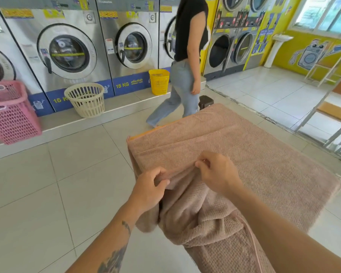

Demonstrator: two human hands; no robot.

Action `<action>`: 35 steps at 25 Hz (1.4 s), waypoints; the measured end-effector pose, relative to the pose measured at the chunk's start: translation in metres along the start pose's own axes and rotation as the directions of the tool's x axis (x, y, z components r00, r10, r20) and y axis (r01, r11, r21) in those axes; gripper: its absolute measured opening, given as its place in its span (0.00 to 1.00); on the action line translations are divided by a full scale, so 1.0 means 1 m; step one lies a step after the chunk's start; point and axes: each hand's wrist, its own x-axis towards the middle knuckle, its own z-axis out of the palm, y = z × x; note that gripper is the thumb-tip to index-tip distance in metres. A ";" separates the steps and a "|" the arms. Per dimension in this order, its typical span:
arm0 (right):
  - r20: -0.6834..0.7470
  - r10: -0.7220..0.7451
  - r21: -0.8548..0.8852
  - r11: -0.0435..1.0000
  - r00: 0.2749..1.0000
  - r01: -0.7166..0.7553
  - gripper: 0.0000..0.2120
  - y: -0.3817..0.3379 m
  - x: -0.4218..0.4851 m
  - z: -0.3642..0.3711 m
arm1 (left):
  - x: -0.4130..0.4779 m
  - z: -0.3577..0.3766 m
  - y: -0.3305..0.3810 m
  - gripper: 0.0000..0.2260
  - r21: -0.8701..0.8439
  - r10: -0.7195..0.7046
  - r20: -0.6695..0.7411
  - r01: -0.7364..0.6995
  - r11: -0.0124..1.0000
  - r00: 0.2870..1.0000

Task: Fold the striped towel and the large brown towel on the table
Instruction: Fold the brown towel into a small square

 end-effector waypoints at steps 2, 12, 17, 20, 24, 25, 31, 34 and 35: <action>-0.093 0.012 -0.043 0.999 0.996 -0.016 0.06 0.001 0.005 -0.012 | -0.005 -0.005 -0.023 0.02 0.039 -0.076 0.006 0.076 0.996 0.997; -0.211 0.314 -0.018 0.946 0.926 -0.325 0.06 0.045 -0.005 -0.063 | 0.057 -0.101 -0.057 0.07 0.548 -0.124 -0.245 0.243 0.801 0.962; -0.189 0.306 -0.002 0.950 0.933 -0.312 0.06 0.041 -0.014 -0.057 | 0.131 -0.083 0.016 0.10 0.684 0.286 -0.259 -0.034 0.729 0.922; -0.192 0.337 0.026 0.941 0.922 -0.338 0.05 0.041 -0.016 -0.064 | 0.153 -0.047 0.066 0.08 0.770 0.474 -0.223 -0.144 0.622 0.852; -0.188 0.386 0.092 0.922 0.903 -0.375 0.06 0.041 -0.012 -0.084 | 0.175 -0.008 0.125 0.09 0.774 0.420 -0.121 -0.179 0.607 0.899; -0.203 0.404 0.108 0.914 0.892 -0.390 0.06 0.043 -0.010 -0.092 | 0.182 0.001 0.136 0.10 0.734 0.367 -0.122 -0.165 0.658 0.922; -0.258 0.552 0.302 0.826 0.793 -0.477 0.07 0.085 -0.006 -0.137 | 0.215 0.047 0.193 0.11 0.301 0.202 -0.273 -0.116 0.947 0.940; -0.124 0.629 0.432 0.730 0.767 -0.529 0.08 0.126 -0.010 -0.142 | 0.214 0.080 0.208 0.10 0.204 0.223 -0.155 -0.190 0.960 0.962; -0.028 0.640 0.440 0.698 0.768 -0.565 0.08 0.146 -0.013 -0.141 | 0.216 0.098 0.206 0.11 0.186 0.206 -0.082 -0.189 0.964 0.975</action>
